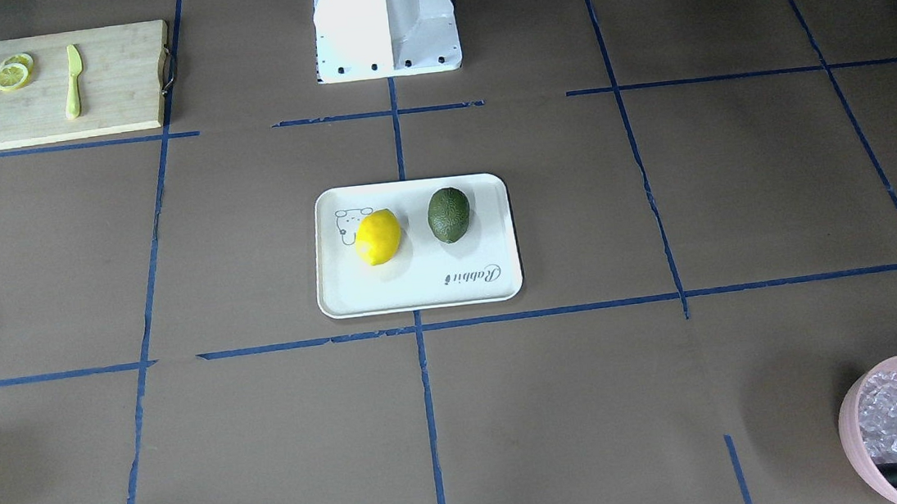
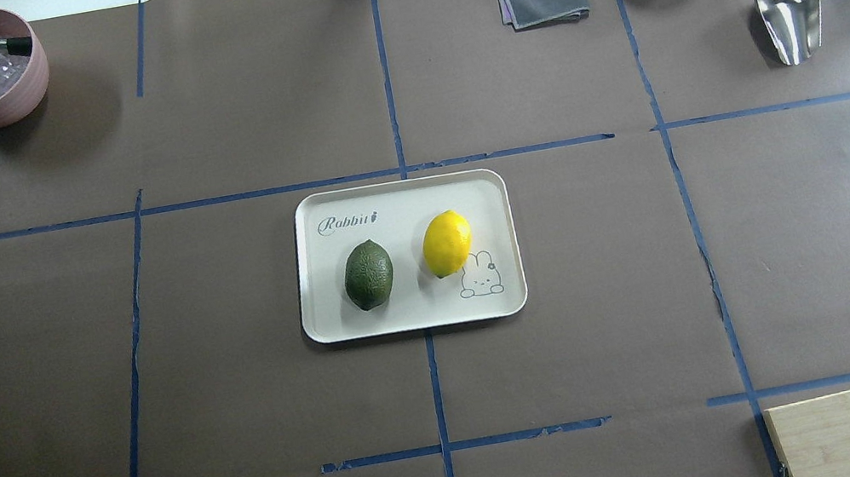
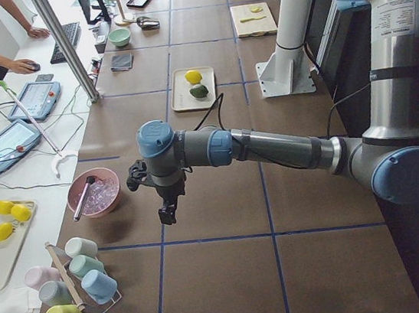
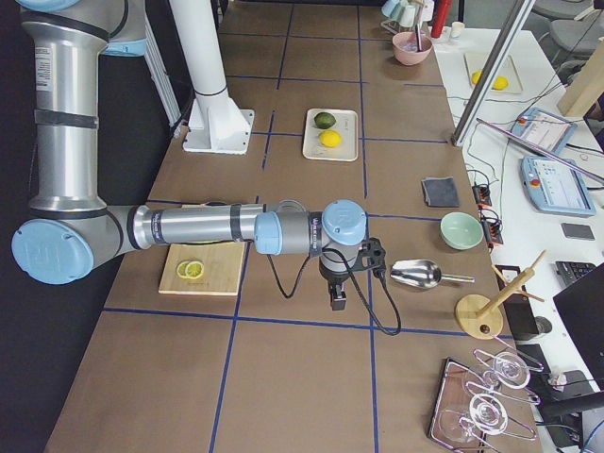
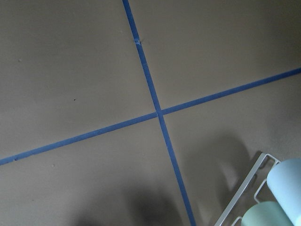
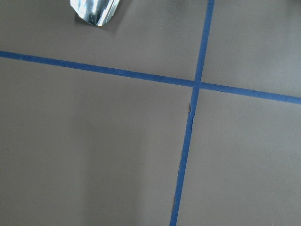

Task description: Place all lemons on tray

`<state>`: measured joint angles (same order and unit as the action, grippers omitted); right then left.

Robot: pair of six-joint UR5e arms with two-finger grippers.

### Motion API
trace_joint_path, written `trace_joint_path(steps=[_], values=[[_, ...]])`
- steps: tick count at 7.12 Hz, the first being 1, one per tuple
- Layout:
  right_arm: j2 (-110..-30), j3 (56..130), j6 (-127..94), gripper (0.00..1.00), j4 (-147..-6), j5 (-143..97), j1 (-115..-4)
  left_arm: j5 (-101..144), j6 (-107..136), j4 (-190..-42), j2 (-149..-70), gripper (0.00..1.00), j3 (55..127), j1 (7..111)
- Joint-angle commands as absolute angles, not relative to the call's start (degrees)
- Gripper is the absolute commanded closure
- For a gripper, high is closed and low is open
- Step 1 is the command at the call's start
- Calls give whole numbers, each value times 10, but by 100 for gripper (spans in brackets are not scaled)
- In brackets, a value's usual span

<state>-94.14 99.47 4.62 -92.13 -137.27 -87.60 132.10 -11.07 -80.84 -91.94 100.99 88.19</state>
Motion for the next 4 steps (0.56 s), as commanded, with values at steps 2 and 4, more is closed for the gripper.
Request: trace_joint_path(steps=[2,4], values=[[-934,998,-38,0,-917,-1380,-874,1324,-111,-792,-918,0,1013,882],[-934,997,-38,0,-914,-1378,-869,1325,-111,-796,-906,0,1015,882]])
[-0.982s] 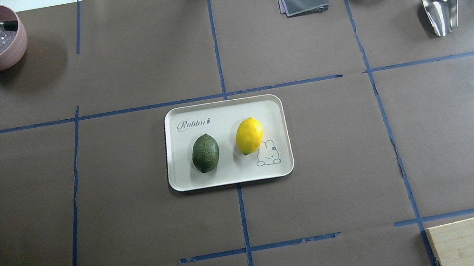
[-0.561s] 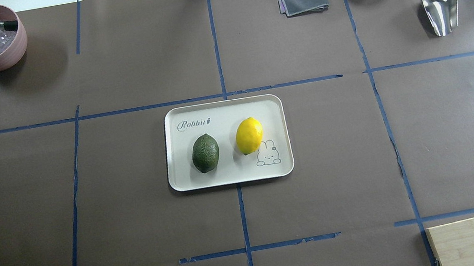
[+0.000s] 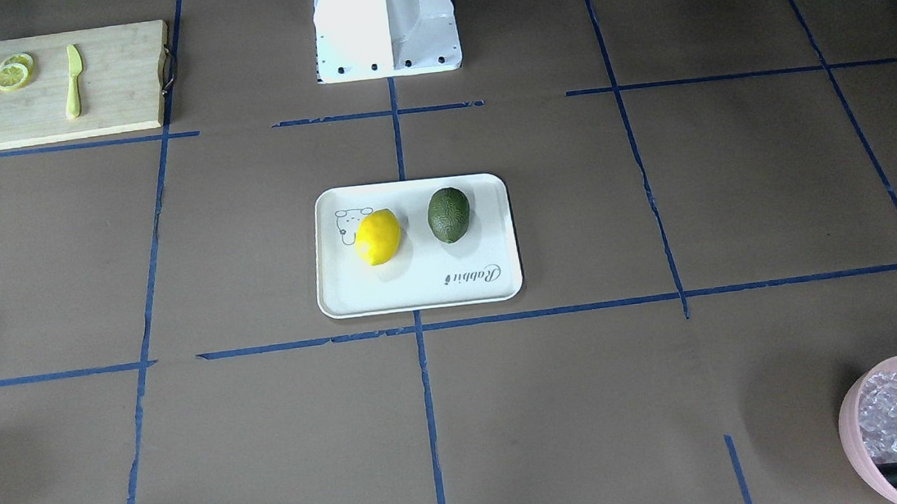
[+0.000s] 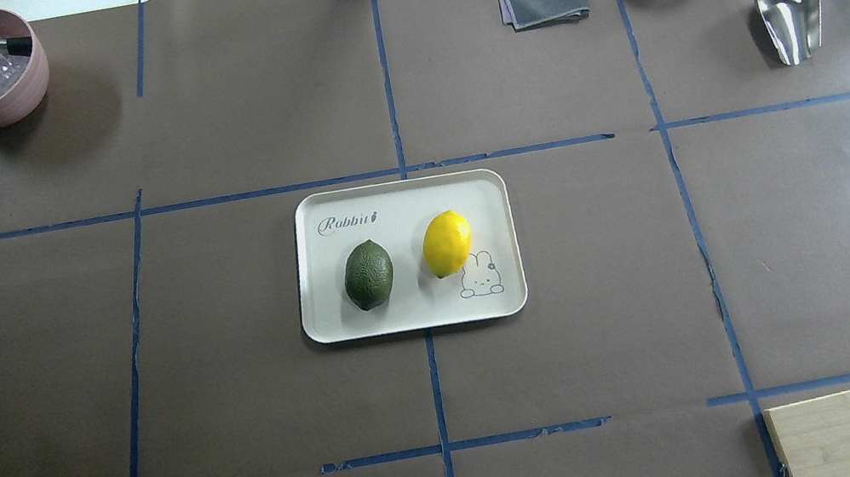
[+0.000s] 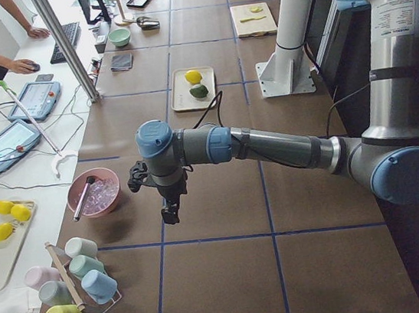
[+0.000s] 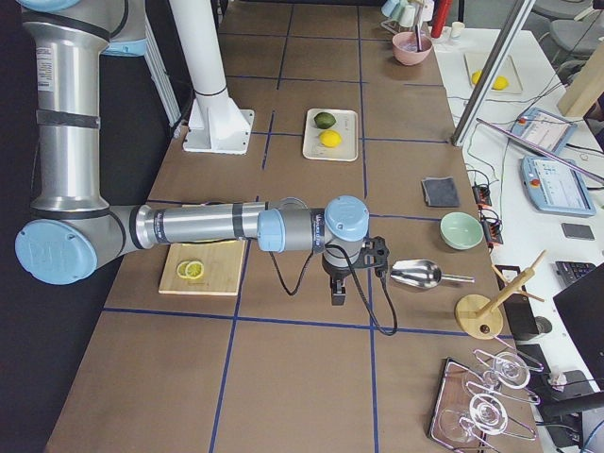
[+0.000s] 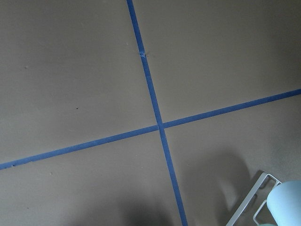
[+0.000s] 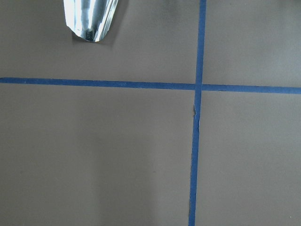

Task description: Place all lemons on tray

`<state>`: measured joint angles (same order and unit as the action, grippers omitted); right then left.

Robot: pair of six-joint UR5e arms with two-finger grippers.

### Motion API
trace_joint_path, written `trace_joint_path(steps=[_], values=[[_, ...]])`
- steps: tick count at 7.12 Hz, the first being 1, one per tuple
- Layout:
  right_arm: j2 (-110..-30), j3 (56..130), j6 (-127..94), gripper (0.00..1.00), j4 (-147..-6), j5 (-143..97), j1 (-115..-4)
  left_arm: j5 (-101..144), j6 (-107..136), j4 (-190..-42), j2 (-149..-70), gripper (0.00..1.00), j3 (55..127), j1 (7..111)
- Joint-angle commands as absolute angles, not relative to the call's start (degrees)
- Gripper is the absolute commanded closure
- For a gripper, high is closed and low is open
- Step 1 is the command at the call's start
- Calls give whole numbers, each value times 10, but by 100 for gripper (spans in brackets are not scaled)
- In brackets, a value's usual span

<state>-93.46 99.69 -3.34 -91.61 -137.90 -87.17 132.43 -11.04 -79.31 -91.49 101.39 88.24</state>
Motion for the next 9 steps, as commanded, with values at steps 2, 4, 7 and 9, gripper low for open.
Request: trace_joint_path(steps=[2,4,7,9], values=[[-934,998,-39,0,-913,-1378,-869,1325,-111,-796,-904,0,1018,882],[-934,998,-39,0,-913,-1378,-869,1324,-112,-797,-902,0,1017,882],[-934,997,-39,0,-913,-1378,-869,1324,-115,-798,-896,0,1018,882],[-934,998,-39,0,-913,-1379,-869,1324,-115,-798,-896,0,1017,882]])
